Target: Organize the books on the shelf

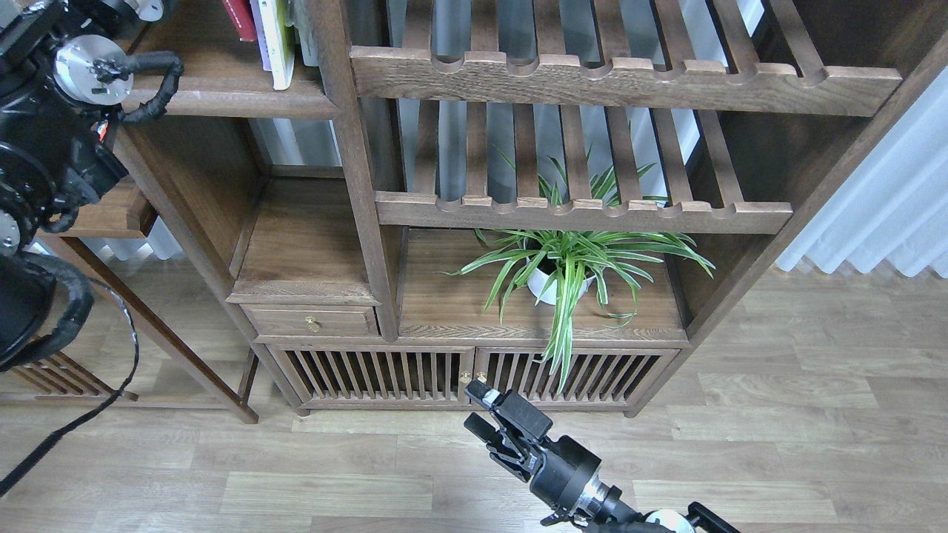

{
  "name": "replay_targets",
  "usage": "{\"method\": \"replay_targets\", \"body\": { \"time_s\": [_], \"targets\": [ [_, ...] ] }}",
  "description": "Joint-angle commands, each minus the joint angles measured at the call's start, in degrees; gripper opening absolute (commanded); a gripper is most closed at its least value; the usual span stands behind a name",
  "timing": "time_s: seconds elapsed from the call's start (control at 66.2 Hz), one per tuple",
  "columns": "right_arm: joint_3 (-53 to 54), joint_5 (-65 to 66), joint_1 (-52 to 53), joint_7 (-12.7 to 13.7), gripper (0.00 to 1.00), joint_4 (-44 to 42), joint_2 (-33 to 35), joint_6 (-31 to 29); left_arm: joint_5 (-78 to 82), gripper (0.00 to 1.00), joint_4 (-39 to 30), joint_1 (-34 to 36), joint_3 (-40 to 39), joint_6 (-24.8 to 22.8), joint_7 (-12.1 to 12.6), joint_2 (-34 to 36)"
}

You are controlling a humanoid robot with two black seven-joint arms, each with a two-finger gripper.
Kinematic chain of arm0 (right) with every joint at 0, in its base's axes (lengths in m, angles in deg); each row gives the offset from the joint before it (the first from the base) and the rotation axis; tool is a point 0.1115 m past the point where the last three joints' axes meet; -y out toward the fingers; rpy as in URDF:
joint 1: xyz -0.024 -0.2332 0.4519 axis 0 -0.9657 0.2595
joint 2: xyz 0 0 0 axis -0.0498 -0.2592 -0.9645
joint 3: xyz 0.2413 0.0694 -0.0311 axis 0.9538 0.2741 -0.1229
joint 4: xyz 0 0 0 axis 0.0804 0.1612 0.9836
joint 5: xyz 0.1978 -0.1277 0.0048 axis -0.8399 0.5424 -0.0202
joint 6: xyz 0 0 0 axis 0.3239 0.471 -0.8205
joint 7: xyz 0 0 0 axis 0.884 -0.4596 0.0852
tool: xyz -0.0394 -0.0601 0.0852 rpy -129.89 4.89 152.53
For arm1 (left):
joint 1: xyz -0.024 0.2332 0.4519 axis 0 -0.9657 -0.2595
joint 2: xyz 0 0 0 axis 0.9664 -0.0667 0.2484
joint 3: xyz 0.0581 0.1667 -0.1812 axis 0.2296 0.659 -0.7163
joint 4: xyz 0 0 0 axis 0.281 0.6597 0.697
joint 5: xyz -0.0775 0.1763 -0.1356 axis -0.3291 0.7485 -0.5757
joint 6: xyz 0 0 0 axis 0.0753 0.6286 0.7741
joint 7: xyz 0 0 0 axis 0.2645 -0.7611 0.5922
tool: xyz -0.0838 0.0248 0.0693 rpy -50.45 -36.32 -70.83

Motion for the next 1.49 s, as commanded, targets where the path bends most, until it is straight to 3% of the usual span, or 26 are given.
{"method": "replay_targets", "body": {
  "time_s": [0.0,0.679,0.725,0.785,0.906,1.012,1.132,1.208,1.223,1.344,1.48],
  "targets": [
    [0.0,0.0,-0.1,0.0,0.99,0.0,0.0,0.0,0.1,0.04,3.8,-0.7,0.2,0.0,0.1,0.0],
    [0.0,0.0,-0.1,-1.4,0.99,-0.4,0.0,0.0,0.0,0.10,4.0,-2.7,1.3,0.0,0.0,0.0],
    [0.0,0.0,-0.1,-1.5,0.99,-0.4,0.0,0.0,0.1,0.14,3.9,-2.8,1.3,0.0,0.1,0.0],
    [0.0,0.0,-0.2,-1.5,0.99,-0.4,0.0,0.0,0.1,0.29,4.0,-2.7,1.3,0.0,0.2,-0.3],
    [0.0,0.0,-0.2,-1.5,0.99,-0.4,0.1,0.0,0.1,0.39,3.9,-2.5,1.0,0.0,0.0,-0.7],
    [0.0,0.0,-0.2,-1.5,0.99,-0.4,0.0,0.0,-0.5,0.61,3.8,-1.5,0.3,0.0,-0.7,-2.1],
    [0.0,0.0,-0.2,-1.5,0.99,-0.4,0.0,0.0,-0.5,0.71,3.7,0.9,-0.2,0.0,-4.2,-2.8],
    [0.0,0.0,-0.2,-1.5,0.99,-0.4,0.0,0.0,-0.6,0.82,3.6,1.7,-0.4,0.0,-6.6,-2.8],
    [0.0,0.0,-0.2,-1.4,0.99,-0.4,0.1,0.0,-0.6,0.86,3.4,2.2,-0.6,0.0,-8.3,-2.6],
    [0.0,0.0,-0.2,-1.5,0.99,-0.4,0.1,0.0,-0.6,0.90,2.3,2.2,-2.4,0.0,-10.8,-1.8],
    [0.0,0.0,-0.2,-1.5,0.99,-0.4,0.1,0.0,-0.6,0.92,1.0,1.9,-3.6,0.0,-10.8,-0.1]
  ]
}}
